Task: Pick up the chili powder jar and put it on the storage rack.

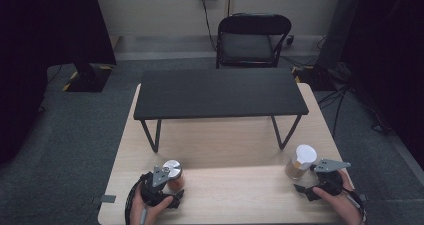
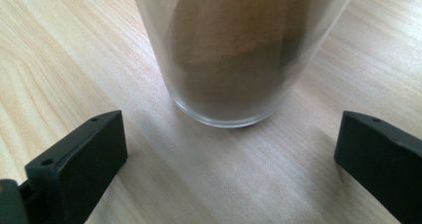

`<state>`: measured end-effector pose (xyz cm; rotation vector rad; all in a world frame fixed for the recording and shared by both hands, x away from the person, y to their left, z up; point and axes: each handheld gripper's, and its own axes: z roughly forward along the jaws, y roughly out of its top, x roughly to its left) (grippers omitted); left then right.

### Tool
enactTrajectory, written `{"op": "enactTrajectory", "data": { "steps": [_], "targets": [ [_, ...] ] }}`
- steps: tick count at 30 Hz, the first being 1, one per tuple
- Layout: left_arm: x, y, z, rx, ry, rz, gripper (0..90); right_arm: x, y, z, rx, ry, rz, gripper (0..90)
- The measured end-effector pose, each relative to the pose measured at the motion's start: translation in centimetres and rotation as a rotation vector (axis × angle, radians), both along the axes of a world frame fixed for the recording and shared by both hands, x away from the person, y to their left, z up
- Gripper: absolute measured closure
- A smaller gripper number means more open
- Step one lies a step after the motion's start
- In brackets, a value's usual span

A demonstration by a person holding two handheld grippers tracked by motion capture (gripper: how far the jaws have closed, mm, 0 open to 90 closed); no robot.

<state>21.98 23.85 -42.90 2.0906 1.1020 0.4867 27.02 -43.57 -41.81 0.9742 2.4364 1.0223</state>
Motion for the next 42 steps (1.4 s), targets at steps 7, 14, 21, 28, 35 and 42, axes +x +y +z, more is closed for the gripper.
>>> {"op": "enactTrajectory", "data": {
  "steps": [7,14,21,28,35,42],
  "targets": [
    [0.02,-0.03,0.0,0.0,0.0,0.001,0.1,0.0,0.0,-0.01,0.0,0.0,0.0,0.0],
    [-0.11,0.07,0.05,-0.013,-0.011,-0.004,2.1,0.02,0.01,-0.01,0.0,0.0,0.0,0.0],
    [-0.57,0.47,-0.01,-0.069,-0.047,-0.001,2.1,0.02,0.01,-0.01,0.0,0.0,0.0,0.0],
    [-0.69,0.44,-0.12,-0.089,-0.074,-0.007,3.5,0.02,0.01,-0.01,0.0,-0.001,0.0,0.0],
    [-0.7,0.28,-0.19,-0.095,-0.079,0.01,8.9,0.02,0.01,-0.01,0.0,-0.001,0.0,0.0],
    [-0.79,0.14,-0.34,-0.096,-0.103,0.008,16.5,0.02,0.01,-0.01,0.0,-0.001,0.0,0.0]
  ]
}}
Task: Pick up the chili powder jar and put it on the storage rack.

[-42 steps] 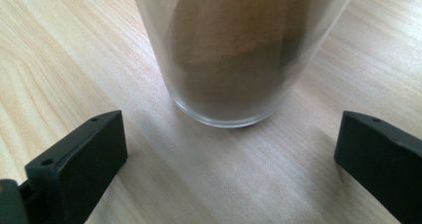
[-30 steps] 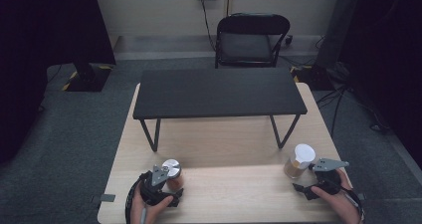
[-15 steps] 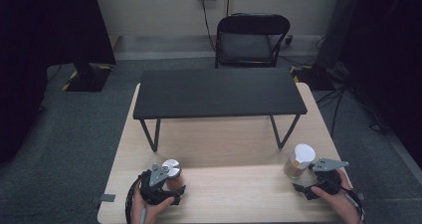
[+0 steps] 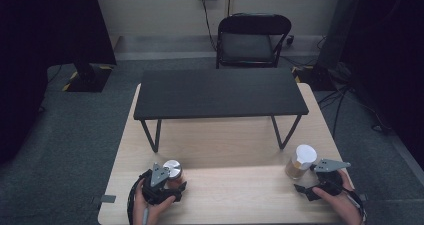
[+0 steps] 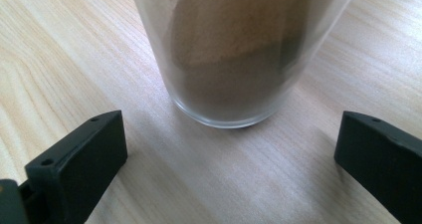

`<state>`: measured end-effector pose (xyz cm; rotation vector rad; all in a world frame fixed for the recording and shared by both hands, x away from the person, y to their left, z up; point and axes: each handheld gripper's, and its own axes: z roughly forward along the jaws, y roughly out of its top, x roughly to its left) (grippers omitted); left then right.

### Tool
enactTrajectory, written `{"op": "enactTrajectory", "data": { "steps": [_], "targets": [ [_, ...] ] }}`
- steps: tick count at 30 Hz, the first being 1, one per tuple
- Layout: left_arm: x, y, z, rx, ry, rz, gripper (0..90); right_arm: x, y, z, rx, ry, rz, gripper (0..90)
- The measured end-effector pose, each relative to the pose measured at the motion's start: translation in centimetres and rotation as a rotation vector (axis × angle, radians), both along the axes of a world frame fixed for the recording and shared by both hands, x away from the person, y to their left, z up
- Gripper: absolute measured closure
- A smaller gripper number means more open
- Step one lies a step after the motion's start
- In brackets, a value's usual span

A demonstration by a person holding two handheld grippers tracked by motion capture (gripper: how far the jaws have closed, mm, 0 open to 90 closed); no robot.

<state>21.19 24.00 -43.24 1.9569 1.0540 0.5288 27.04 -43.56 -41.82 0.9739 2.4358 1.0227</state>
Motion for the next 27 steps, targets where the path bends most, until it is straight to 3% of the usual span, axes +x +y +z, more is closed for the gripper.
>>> {"op": "enactTrajectory", "data": {
  "steps": [12,24,27],
  "targets": [
    [-0.03,-0.07,-0.12,0.004,-0.031,-0.014,30.3,-0.02,0.04,-0.01,0.0,0.0,-0.002,0.0],
    [0.35,-0.27,0.46,0.019,-0.022,-0.019,30.8,-0.02,0.07,-0.01,0.001,0.0,-0.004,0.0],
    [0.53,-0.27,0.74,0.0,-0.028,-0.023,30.8,-0.02,0.07,-0.01,0.0,0.0,-0.004,0.0]
  ]
}}
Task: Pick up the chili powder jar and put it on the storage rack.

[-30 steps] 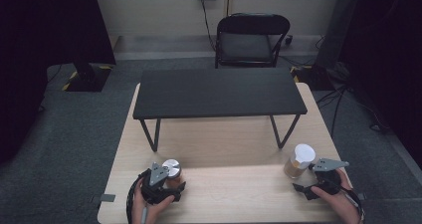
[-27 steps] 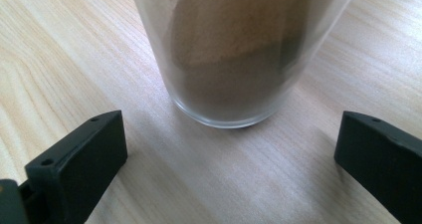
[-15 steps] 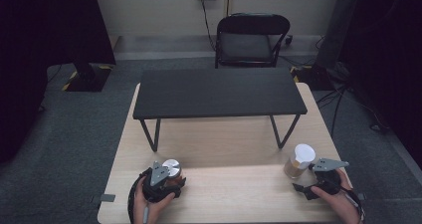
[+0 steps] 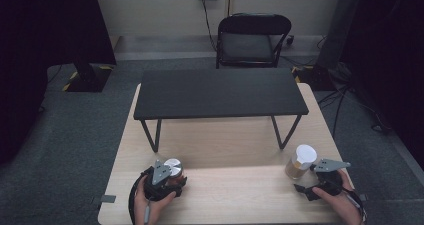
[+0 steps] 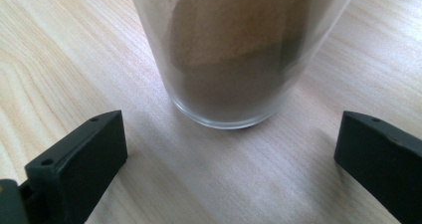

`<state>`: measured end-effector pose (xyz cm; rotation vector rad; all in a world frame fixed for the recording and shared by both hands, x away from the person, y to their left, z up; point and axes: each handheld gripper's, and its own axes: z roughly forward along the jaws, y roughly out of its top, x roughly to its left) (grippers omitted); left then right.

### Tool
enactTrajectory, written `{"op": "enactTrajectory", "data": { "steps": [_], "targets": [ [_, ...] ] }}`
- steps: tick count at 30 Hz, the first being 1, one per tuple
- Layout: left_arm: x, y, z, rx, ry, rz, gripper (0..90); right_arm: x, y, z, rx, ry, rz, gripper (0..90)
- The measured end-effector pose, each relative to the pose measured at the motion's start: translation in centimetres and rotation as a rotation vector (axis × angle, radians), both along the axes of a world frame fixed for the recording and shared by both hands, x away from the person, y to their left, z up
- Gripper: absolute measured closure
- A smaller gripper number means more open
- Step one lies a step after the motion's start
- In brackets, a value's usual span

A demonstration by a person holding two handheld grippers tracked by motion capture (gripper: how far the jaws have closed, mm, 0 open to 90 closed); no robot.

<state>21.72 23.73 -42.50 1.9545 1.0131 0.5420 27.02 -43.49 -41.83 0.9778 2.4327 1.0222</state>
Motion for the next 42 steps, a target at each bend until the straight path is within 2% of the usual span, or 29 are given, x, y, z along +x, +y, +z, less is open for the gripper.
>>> {"op": "enactTrajectory", "data": {
  "steps": [5,15,21,28,33,42],
  "targets": [
    [0.4,-0.5,0.5,0.012,0.007,-0.023,30.9,0.0,0.0,0.0,0.0,0.0,0.0,0.0],
    [1.7,-2.2,1.2,0.004,0.026,-0.082,30.9,0.0,0.0,0.0,0.0,0.0,0.0,0.0],
    [2.7,-3.8,1.7,0.019,0.025,-0.121,30.8,0.0,0.0,0.0,0.0,0.0,0.0,0.0],
    [4.4,-6.1,2.0,0.01,0.029,-0.18,30.8,0.0,0.0,0.0,0.0,0.0,0.0,0.0],
    [5.0,-7.2,2.3,0.014,0.028,-0.203,30.8,0.0,0.0,0.0,0.0,0.0,0.0,0.0],
    [6.1,-8.7,4.1,0.021,0.024,-0.25,30.9,0.0,0.0,0.0,0.0,0.0,0.0,0.0]
  ]
}}
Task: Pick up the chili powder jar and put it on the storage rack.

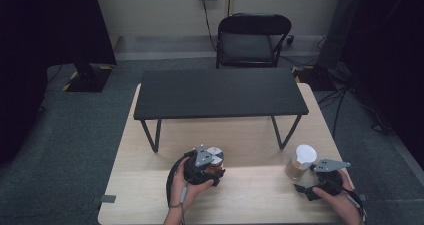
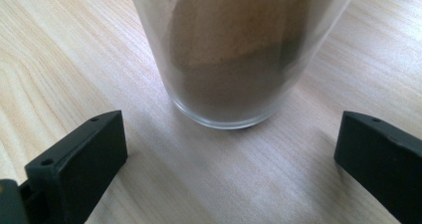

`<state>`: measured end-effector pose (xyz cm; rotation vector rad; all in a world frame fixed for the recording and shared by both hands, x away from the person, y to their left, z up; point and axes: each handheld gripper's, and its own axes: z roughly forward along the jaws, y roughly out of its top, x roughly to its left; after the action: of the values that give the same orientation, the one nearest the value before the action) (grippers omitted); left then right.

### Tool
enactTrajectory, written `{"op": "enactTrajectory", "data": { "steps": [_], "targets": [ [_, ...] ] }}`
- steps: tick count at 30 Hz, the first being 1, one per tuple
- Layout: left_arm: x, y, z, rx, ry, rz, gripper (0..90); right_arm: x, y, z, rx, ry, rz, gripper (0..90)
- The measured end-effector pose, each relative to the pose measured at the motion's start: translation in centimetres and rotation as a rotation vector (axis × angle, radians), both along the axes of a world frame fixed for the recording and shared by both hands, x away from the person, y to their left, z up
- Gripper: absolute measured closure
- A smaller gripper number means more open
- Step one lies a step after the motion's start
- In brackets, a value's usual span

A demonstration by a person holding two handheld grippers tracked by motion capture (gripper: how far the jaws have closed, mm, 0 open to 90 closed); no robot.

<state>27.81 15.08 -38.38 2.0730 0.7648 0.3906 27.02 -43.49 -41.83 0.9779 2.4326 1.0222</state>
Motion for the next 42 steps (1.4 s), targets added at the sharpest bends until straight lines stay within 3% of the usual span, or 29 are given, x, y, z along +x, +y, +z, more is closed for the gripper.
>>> {"op": "enactTrajectory", "data": {
  "steps": [11,21,30,42],
  "targets": [
    [1.1,-1.3,3.7,-0.023,-0.018,-0.046,30.9,0.0,0.0,0.0,0.0,0.0,0.0,0.0],
    [1.7,-1.6,7.4,-0.016,-0.034,-0.063,30.8,0.0,0.0,0.0,0.0,0.0,0.0,0.0],
    [2.1,-1.7,9.2,-0.02,-0.039,-0.079,30.9,0.0,0.0,0.0,0.0,0.0,0.0,0.0],
    [2.5,-2.2,12.7,-0.009,-0.04,-0.099,30.9,0.0,0.0,0.0,0.0,0.0,0.0,0.0]
  ]
}}
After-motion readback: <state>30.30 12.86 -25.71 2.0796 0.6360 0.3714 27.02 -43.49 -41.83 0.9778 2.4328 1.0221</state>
